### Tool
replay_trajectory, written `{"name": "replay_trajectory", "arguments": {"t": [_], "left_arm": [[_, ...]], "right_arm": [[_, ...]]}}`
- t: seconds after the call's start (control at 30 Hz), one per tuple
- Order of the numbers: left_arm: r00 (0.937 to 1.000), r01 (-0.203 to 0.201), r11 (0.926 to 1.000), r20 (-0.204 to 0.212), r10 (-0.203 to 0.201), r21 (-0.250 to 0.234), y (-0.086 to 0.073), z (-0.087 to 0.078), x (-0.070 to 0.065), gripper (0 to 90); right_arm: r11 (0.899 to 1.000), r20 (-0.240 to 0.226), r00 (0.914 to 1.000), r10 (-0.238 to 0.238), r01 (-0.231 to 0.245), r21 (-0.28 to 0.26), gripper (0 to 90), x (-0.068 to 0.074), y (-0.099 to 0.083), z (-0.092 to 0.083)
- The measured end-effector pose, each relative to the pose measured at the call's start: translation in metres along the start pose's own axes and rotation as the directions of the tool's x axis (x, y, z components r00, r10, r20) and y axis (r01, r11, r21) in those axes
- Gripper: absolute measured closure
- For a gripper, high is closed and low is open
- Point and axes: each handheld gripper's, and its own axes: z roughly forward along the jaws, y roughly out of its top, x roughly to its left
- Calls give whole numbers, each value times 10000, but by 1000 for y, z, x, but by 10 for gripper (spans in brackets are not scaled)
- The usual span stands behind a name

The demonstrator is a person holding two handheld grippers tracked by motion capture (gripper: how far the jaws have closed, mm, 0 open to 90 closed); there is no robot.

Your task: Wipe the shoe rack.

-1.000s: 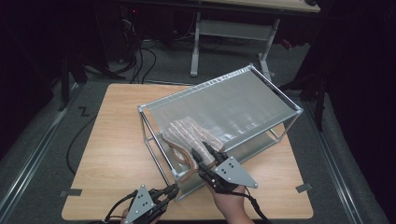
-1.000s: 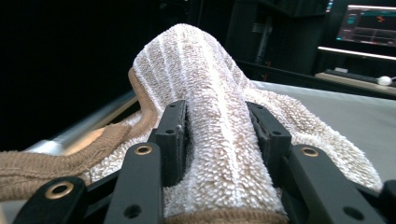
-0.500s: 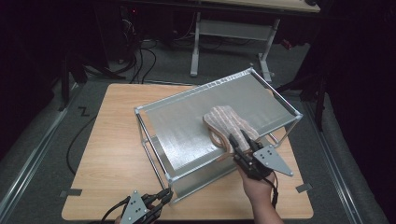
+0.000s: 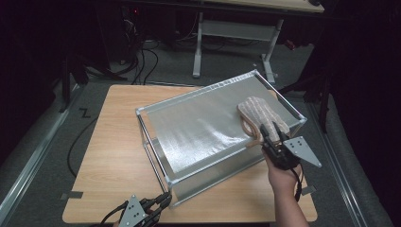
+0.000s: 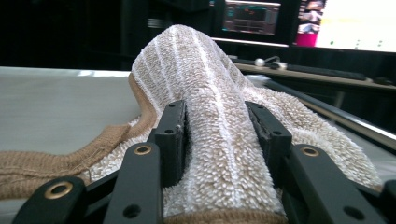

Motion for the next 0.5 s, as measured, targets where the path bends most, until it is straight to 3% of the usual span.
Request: {"name": "replay_trajectory", "arguments": {"t": [0.07, 0.1, 0.3, 0.5], "left_arm": [[10000, -22, 10000, 2, 22, 17, 0, 0, 0, 810], [10000, 31, 10000, -47, -30, 59, 1, 0, 2, 810], [9998, 137, 9999, -126, -137, 10, 0, -1, 4, 810], [9997, 176, 9998, -149, -177, -28, -1, -1, 4, 810]], "right_arm": [[10000, 230, 9997, 39, -40, 28, 611, -7, 0, 1], [9997, 594, 9981, 148, -158, 160, 610, -21, 1, 4], [9991, 1288, 9917, 56, -109, 411, 607, -45, 3, 10], [9977, 1495, 9878, 436, -509, 452, 606, -61, 3, 14]]}}
